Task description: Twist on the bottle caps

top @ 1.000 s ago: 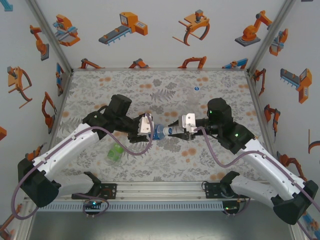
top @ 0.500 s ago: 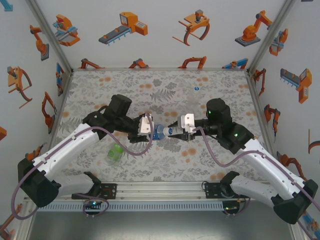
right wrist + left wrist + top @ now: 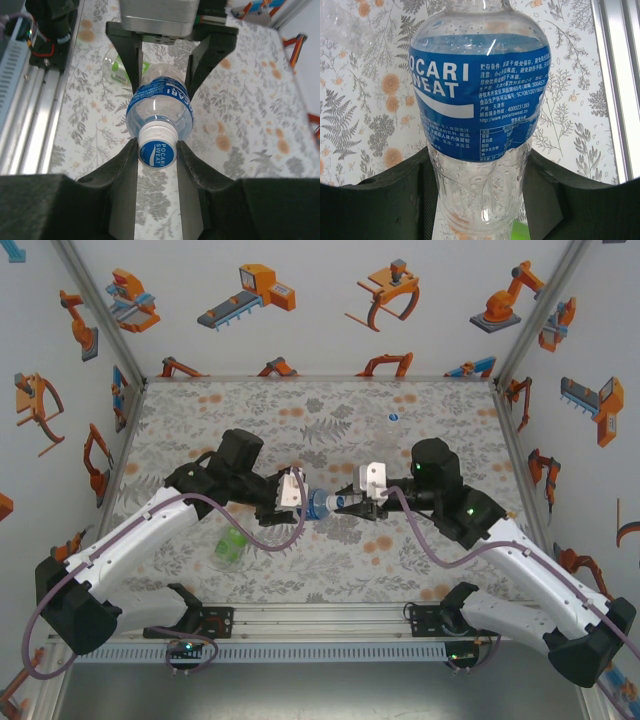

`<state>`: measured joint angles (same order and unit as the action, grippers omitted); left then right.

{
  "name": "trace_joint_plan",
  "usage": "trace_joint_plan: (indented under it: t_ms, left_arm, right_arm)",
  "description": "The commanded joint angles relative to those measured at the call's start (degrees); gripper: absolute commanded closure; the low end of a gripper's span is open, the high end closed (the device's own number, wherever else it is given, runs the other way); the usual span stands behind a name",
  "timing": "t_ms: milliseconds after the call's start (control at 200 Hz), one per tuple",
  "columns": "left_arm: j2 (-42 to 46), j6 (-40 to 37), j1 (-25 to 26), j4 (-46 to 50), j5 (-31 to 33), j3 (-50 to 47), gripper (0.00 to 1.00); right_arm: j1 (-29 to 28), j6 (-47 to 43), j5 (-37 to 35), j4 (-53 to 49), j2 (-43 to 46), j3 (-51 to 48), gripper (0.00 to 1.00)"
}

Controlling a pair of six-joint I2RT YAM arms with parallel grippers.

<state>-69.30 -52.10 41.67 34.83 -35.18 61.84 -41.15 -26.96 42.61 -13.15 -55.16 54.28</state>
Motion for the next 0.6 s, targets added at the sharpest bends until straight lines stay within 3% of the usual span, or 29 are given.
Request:
trace_joint_plan:
  t_ms: [0, 115, 195, 320, 446, 591]
  left_arm:
    - [1.19, -0.17, 0.4, -1.55, -1.12, 0.92, 1.0]
    - [1.16, 1.46, 0.35, -4.28, 1.62, -0.08, 1.0]
    - [0.97, 2.3, 0.41, -6.65, 3.27, -0.66, 1.0]
    - [0.35, 3.15, 0.38, -8.69, 5.31, -0.79, 1.0]
    - [-0.64, 2.95, 0.42, -9.16, 5.74, -0.32, 1.0]
    - [-0.92, 2.38, 0.44, -9.16, 5.56, -0.03, 1.0]
  right_arm:
    - [-0.51, 21.65, -6.11, 7.24, -0.6, -2.5, 0.97]
    - [-0.69, 46.79, -16.01, 7.26, -1.59, -2.26, 1.0]
    - [-0.69, 65.9, -24.17, 1.56, -2.69, -0.22, 1.0]
    - [-0.6, 85.95, -25.33, -5.19, -5.16, 1.93, 1.0]
    - [-0.43, 91.55, -23.02, -13.31, -9.32, 6.66, 1.0]
    - [-0.43, 91.11, -22.9, -13.09, -10.81, 7.86, 1.0]
